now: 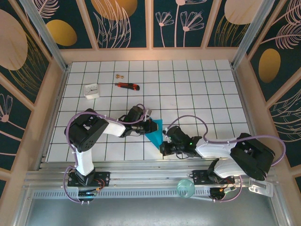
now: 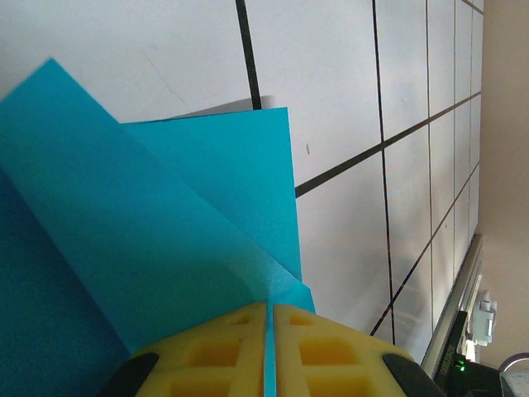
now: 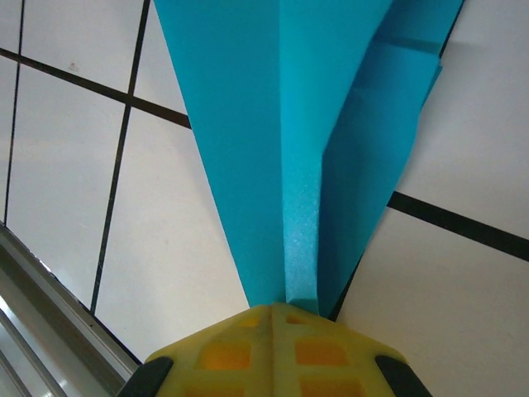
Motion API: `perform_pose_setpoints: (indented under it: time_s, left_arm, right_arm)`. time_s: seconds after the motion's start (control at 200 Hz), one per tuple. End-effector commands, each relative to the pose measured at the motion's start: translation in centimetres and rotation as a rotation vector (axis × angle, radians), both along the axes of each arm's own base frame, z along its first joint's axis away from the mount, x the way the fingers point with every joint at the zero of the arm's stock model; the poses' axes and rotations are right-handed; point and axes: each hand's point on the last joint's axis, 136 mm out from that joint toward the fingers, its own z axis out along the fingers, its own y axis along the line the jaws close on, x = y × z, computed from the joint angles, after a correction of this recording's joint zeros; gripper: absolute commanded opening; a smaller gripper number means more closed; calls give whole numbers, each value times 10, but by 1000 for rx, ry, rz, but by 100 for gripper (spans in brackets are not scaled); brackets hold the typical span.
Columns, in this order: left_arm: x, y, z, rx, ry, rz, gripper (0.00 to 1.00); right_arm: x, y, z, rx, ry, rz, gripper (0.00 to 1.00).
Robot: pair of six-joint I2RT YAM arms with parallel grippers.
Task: Fold a paper plane with a square sheet of paper (pick it up from the middle)
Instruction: Fourth fold the wing at the center of the table.
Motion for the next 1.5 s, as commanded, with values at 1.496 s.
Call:
perform_pose_setpoints:
  time_s: [1.496]
  left_arm:
    - [0,15,-33,104,44,32,13]
  right_arm:
    - [53,15,12,21,-53,-56,0]
